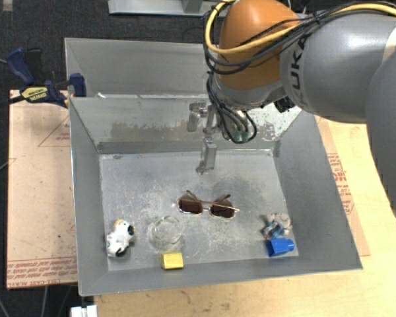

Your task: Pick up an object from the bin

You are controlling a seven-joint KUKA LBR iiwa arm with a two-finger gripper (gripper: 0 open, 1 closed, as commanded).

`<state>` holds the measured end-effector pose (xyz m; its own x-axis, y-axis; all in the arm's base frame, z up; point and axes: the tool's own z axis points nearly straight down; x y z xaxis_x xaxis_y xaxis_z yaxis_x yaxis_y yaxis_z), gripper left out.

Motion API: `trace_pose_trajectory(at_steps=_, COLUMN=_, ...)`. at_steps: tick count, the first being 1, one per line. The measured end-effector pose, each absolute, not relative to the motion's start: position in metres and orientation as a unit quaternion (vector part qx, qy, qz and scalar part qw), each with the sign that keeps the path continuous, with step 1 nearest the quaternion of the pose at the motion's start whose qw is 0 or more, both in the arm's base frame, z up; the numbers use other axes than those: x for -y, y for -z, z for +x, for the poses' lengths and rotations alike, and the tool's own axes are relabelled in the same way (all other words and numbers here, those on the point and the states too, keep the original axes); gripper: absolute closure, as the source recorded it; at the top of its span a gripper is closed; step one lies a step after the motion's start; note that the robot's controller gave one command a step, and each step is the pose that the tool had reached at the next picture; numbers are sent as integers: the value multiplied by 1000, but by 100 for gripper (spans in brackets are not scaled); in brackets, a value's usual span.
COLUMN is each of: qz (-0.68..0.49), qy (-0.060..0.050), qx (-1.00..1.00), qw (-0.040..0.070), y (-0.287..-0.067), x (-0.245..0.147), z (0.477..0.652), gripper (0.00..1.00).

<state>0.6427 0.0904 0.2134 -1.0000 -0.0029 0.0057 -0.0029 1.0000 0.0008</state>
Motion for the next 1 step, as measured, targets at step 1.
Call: trace_pose_trajectory(at_steps=1, qz=1, qy=1, qx=1000, qw=-1, y=-219, x=-90, z=644, gripper=0)
